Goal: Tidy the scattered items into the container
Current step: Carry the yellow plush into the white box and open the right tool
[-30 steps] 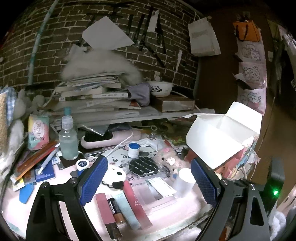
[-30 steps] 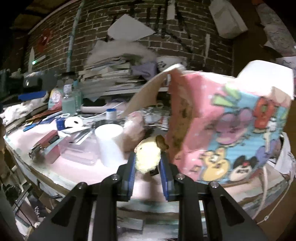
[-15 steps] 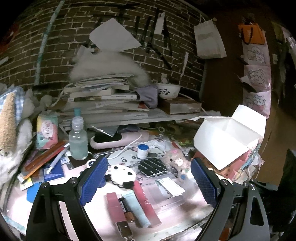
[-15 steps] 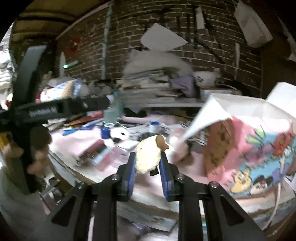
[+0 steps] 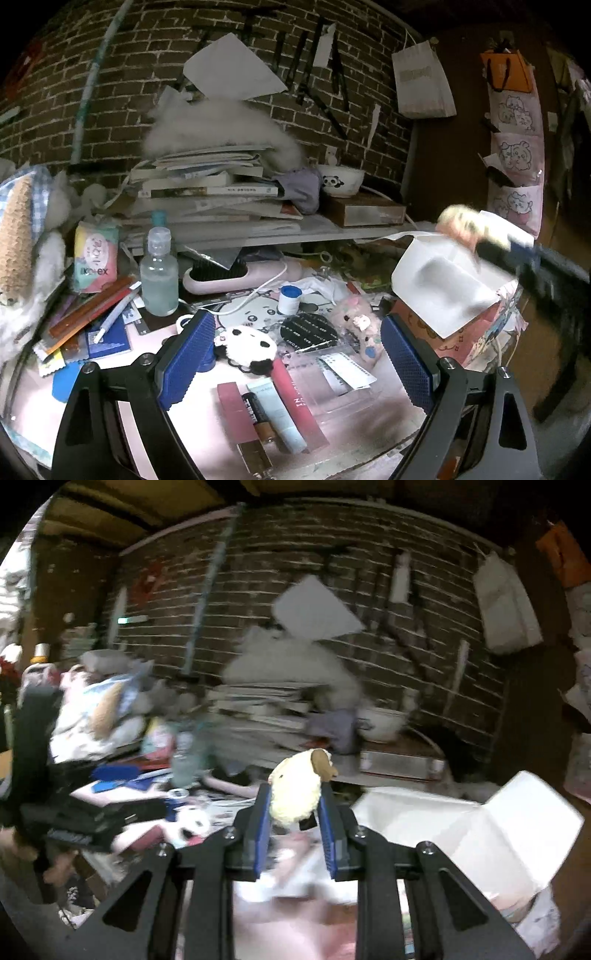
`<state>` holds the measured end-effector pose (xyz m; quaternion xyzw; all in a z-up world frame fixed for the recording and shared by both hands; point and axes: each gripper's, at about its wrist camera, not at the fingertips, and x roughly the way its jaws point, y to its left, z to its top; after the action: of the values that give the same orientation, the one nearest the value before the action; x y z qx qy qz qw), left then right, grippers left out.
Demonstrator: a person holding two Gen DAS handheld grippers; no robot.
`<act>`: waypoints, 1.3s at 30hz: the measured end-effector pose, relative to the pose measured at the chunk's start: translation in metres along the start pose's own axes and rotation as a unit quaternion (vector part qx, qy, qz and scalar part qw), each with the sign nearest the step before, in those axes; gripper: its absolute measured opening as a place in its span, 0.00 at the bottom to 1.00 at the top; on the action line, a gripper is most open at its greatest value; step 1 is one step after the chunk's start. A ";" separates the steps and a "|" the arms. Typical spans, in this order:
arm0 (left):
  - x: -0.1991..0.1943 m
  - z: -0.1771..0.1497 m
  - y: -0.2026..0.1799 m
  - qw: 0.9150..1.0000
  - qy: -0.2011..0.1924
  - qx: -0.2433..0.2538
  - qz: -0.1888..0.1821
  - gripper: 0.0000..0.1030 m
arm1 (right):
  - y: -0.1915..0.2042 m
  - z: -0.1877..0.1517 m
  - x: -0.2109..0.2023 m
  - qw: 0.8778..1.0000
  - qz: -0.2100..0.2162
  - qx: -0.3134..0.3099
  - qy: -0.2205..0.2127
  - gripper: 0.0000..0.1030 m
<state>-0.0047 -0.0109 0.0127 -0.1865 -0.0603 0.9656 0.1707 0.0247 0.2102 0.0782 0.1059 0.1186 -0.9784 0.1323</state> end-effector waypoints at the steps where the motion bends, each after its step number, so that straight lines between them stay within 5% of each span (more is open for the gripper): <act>1: 0.001 0.000 0.000 1.000 0.000 0.000 0.000 0.87 | -0.011 0.005 0.002 1.000 -0.008 0.007 0.010 0.21; 11: 0.005 0.000 -0.006 1.000 0.006 0.005 -0.002 0.87 | -0.082 0.007 0.040 0.987 -0.062 0.026 0.148 0.21; 21: 0.008 -0.002 -0.009 1.000 0.011 0.006 -0.001 0.87 | -0.111 -0.020 0.085 0.958 -0.026 0.030 0.284 0.22; 24: 0.008 -0.002 -0.009 1.000 0.012 0.005 0.000 0.87 | -0.116 -0.024 0.091 0.953 -0.012 0.044 0.300 0.30; 26: 0.009 -0.003 -0.009 1.000 0.013 0.005 0.001 0.87 | -0.119 -0.025 0.092 0.953 -0.023 0.044 0.299 0.60; 27: 0.009 -0.003 -0.009 1.000 0.014 0.005 0.002 0.87 | -0.120 -0.025 0.092 0.954 -0.029 0.044 0.296 0.64; 39: 0.015 -0.005 -0.006 0.999 0.027 0.018 0.023 0.87 | -0.126 -0.025 0.086 0.957 -0.037 0.042 0.284 0.65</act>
<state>-0.0135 0.0000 0.0038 -0.2107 -0.0343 0.9649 0.1531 -0.0879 0.3149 0.0597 0.3806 0.1144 -0.9162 0.0521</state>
